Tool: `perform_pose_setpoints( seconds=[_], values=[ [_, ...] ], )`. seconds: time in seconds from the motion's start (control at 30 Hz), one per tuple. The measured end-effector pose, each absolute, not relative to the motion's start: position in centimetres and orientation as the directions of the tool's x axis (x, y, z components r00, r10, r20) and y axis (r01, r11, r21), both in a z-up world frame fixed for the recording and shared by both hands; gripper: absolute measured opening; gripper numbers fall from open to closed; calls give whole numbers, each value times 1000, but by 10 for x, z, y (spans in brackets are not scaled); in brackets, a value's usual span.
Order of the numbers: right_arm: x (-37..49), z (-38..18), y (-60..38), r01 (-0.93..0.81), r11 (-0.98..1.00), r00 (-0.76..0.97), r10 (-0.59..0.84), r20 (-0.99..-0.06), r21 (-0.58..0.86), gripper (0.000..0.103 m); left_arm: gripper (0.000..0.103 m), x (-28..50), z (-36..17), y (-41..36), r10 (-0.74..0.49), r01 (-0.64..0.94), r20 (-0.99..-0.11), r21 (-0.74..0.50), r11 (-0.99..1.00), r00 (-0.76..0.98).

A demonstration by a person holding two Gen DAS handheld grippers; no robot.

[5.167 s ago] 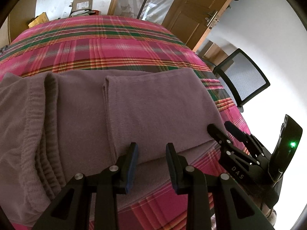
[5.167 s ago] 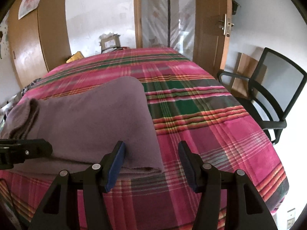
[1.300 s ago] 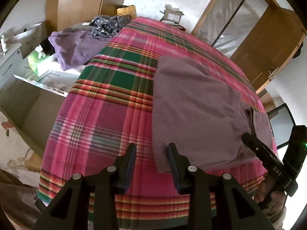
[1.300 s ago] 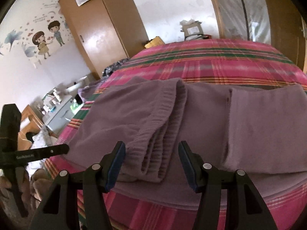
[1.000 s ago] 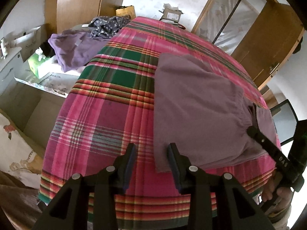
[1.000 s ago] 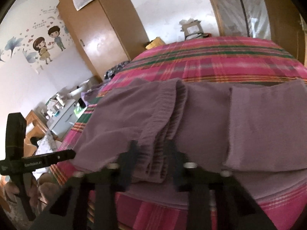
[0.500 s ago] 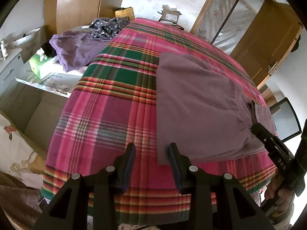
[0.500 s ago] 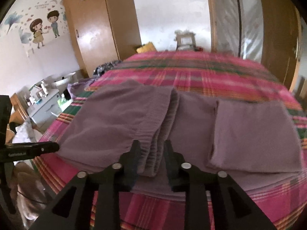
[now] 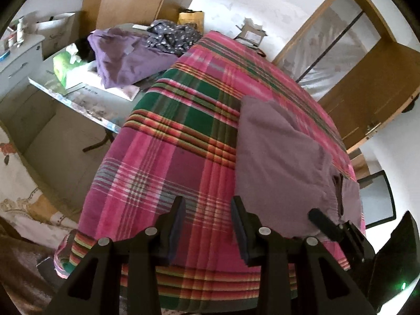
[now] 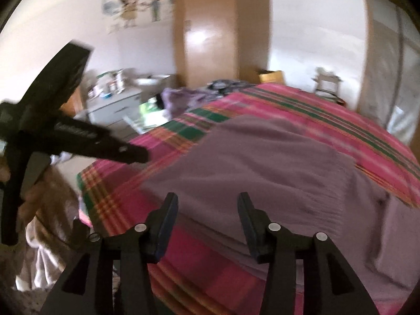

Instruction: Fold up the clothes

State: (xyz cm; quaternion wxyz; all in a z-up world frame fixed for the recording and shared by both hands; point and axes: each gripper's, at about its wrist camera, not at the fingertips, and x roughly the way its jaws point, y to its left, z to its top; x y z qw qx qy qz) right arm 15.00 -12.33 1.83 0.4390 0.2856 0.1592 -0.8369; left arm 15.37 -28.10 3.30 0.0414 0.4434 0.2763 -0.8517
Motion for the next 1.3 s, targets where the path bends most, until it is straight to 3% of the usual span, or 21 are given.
perform_pose_setpoints(
  seconds=[0.23,0.73,1.3],
  values=[
    [162,8,-160,876,-481,-387,-662,-642,-32,49,36,152,32,-285,174,325,-779,-438,-838,-602],
    [176,-7,-192,846,-485,-501,-576,-646,-224,49,36,146,27,-291,187,328,-787,-443,-834,-588],
    [171,-11,-186,825,-513,-532,-564,-631,-237,46,36,135,24,-294,241,309,-781,-481,-820,-576]
  ],
)
